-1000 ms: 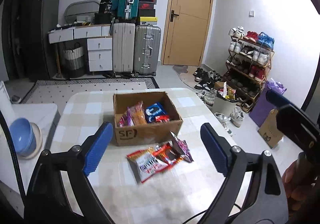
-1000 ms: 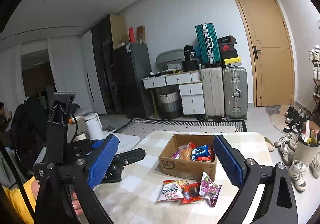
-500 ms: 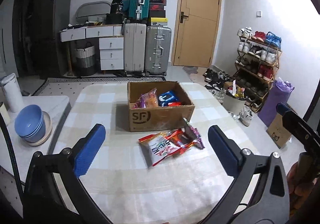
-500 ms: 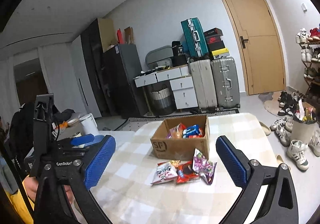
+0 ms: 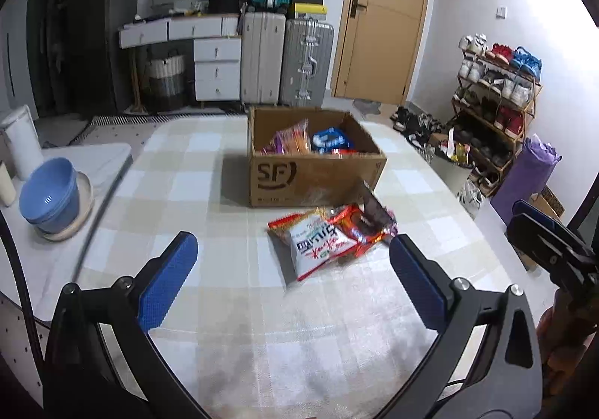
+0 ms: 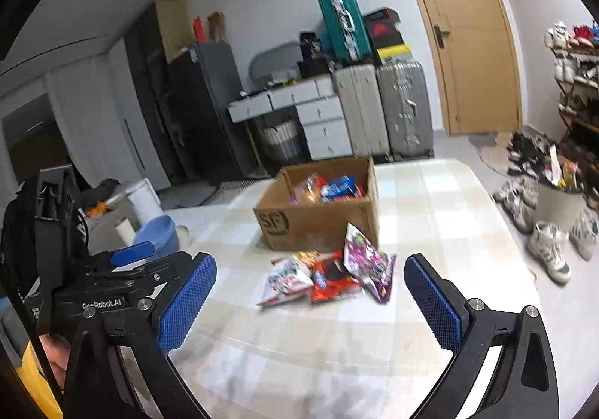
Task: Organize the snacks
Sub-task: 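Withdraw both tools from the box back toward the remaining snacks, then grasp the white noodle-snack bag with the left tool while the right tool grasps the purple grape candy bag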
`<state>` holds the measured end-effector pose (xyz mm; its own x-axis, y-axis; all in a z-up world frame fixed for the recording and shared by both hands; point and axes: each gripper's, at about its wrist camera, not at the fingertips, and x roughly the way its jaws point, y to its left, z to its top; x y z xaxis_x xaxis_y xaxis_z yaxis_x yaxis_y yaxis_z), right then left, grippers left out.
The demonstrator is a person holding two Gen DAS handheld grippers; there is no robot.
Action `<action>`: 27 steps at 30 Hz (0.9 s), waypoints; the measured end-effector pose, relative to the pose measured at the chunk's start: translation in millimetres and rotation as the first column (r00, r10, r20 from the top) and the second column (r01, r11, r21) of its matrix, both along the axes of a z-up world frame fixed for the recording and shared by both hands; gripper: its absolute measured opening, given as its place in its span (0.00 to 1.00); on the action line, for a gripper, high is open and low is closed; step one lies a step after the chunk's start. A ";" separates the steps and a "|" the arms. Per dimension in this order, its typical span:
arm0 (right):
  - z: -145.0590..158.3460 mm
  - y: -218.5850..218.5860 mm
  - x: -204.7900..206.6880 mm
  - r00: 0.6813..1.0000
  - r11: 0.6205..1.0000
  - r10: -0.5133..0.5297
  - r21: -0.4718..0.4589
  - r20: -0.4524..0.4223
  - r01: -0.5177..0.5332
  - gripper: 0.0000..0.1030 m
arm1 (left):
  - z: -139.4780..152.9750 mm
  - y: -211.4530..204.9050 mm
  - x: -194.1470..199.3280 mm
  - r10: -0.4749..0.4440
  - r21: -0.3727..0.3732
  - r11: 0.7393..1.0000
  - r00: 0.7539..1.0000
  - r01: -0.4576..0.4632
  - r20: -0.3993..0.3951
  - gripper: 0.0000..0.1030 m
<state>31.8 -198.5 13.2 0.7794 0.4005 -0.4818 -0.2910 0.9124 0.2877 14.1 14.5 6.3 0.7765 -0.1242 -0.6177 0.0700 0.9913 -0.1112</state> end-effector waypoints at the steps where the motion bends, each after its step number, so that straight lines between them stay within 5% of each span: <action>1: -5.0 -1.5 3.4 1.000 1.000 -0.003 0.000 -0.016 0.003 0.99 | -9.4 -0.8 6.0 0.004 0.002 1.000 1.000 -0.003 -0.021 0.99; 14: -93.0 -6.8 64.9 0.976 1.000 -0.001 -0.001 -0.218 0.001 0.99 | -108.2 -11.3 109.7 0.039 -0.056 0.997 0.963 -0.056 -0.265 0.99; 27: -111.5 -15.4 114.2 0.966 0.999 0.017 0.033 -0.259 -0.008 0.99 | -152.2 -38.0 191.5 0.016 -0.049 0.998 0.933 -0.036 -0.360 0.99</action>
